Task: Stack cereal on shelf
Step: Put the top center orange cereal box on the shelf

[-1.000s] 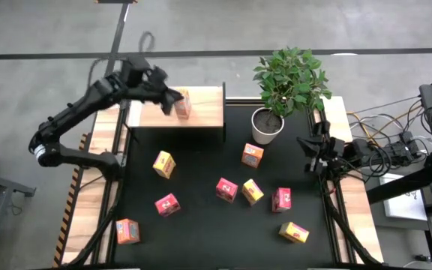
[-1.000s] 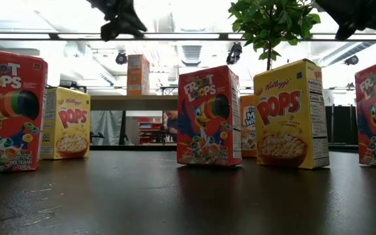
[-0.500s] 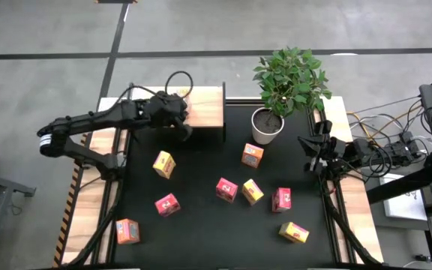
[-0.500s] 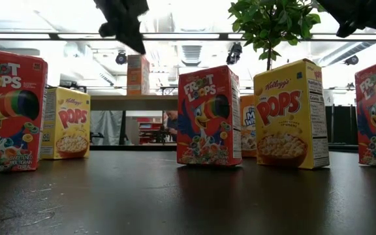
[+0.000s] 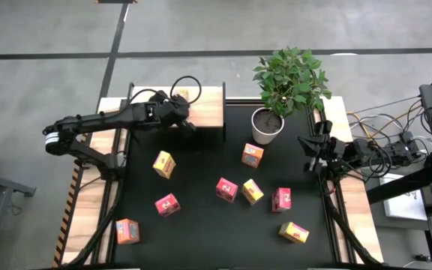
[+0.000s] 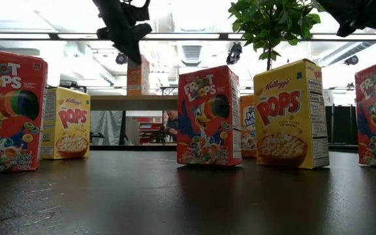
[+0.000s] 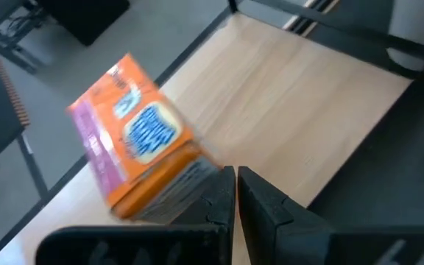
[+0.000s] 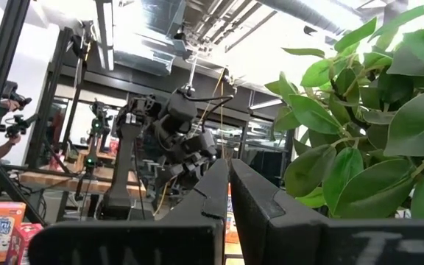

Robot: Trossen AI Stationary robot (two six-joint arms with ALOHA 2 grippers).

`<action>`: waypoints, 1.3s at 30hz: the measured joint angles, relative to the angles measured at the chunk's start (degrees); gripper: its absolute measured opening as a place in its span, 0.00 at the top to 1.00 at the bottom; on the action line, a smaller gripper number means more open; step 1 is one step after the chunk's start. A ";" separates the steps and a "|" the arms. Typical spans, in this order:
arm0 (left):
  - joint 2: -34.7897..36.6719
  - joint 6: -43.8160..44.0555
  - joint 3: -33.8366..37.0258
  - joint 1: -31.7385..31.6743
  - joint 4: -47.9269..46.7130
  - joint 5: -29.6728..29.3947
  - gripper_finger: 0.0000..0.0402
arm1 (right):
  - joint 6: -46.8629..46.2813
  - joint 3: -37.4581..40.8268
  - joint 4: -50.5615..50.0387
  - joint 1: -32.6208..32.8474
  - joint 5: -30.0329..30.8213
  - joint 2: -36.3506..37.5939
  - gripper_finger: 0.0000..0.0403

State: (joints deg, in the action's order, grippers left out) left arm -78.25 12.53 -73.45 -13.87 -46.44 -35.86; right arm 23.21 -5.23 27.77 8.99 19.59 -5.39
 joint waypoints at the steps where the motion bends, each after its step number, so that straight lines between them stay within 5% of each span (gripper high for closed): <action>1: 0.28 0.27 0.00 0.00 -0.96 -0.30 1.00 | 0.02 0.00 0.00 -0.01 0.01 0.00 0.98; 8: 2.18 2.17 0.00 -0.04 -6.59 -1.72 1.00 | -0.03 0.00 -0.02 0.00 0.01 0.00 0.98; 13: 4.33 -2.86 0.00 0.46 -2.59 9.73 1.00 | -0.09 0.00 -0.02 -0.02 0.01 0.00 0.98; 16: 4.30 -6.05 0.00 0.56 2.65 10.75 1.00 | -0.07 0.00 -0.02 0.00 0.01 0.00 0.98; 24: 1.68 -11.03 0.00 -0.45 2.16 -4.83 1.00 | 0.19 0.00 -0.09 -0.02 0.03 -0.02 0.98; 31: 1.46 -8.98 -0.01 -0.44 -2.16 -5.35 1.00 | 0.32 0.00 -0.26 0.00 0.01 -0.02 0.98; 34: 1.89 -9.25 -1.53 -0.24 -2.95 -0.22 1.00 | 0.34 0.00 -0.24 -0.02 0.01 -0.02 0.98; 39: 1.80 -12.75 -10.64 -1.35 -6.20 20.34 0.98 | 0.30 0.00 -0.24 -0.02 0.01 -0.02 0.98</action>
State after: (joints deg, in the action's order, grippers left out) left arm -76.45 -0.22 -84.09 -15.22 -52.63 -15.52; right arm 23.51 -5.23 27.53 8.97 19.59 -5.41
